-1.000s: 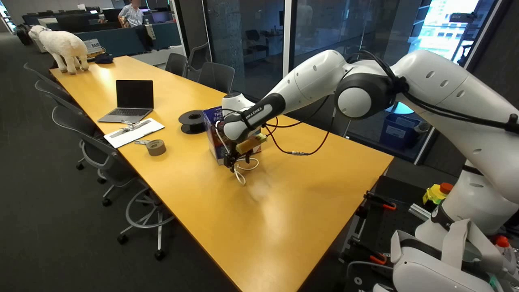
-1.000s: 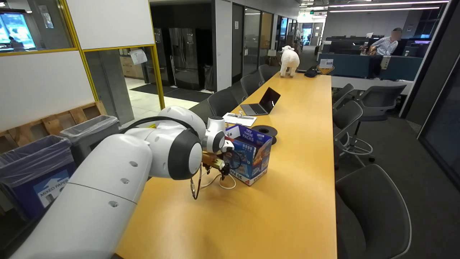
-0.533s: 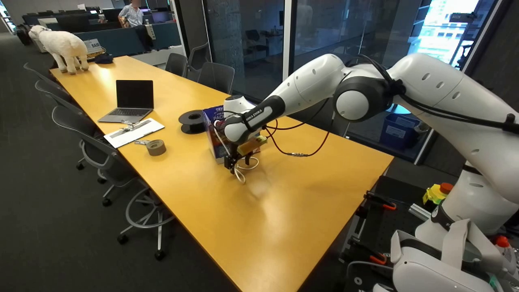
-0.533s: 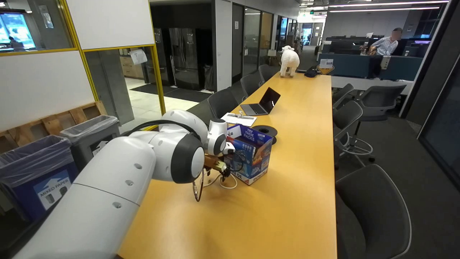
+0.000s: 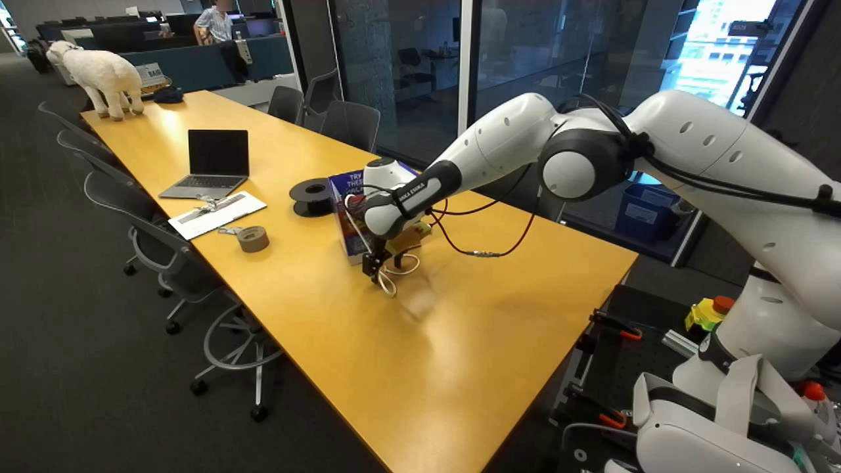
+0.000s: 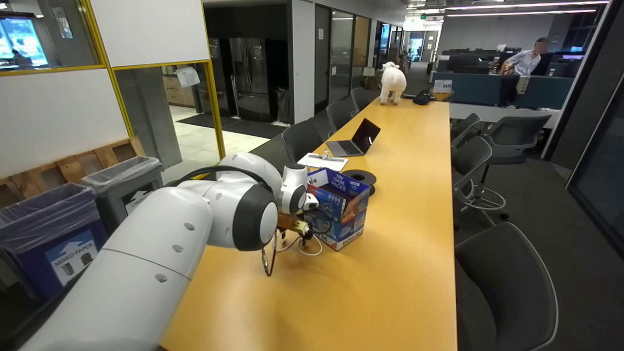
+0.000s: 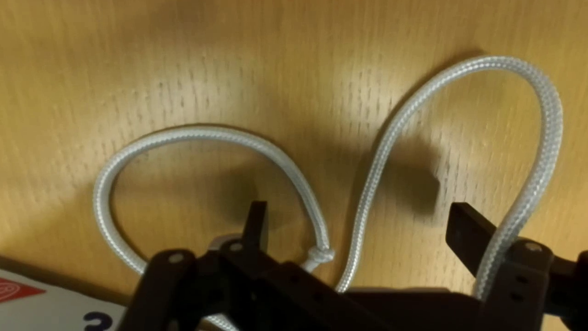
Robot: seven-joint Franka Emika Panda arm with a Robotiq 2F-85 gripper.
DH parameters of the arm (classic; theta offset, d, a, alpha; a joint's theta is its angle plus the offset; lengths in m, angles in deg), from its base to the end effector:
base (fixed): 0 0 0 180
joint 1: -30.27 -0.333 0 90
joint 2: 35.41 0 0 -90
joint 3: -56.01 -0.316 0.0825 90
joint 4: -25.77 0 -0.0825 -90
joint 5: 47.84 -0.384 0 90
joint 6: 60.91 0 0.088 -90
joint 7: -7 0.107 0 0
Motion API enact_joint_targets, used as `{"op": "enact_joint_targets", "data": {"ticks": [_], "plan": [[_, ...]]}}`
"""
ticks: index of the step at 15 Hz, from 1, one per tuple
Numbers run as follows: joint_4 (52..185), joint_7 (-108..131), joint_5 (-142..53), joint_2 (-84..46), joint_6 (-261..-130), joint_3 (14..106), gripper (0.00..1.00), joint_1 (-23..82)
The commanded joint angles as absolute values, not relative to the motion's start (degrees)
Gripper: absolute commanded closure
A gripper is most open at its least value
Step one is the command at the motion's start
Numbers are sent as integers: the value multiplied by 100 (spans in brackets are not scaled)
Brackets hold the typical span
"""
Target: Pick up the ropes from the table and put them in the box
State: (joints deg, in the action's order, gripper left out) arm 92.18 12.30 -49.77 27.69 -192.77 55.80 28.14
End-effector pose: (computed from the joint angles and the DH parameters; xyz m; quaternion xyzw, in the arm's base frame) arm 0.7596 0.0309 0.1185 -0.9990 0.0378 -0.0195 0.0157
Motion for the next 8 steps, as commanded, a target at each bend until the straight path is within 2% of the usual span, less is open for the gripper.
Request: {"op": "enact_joint_targets", "data": {"ticks": [1,8], "plan": [[9050,1101,-4949,2874,-19419,5559,0,2820],[9046,1060,-4942,2875,-19388,5563,0,2817]]}}
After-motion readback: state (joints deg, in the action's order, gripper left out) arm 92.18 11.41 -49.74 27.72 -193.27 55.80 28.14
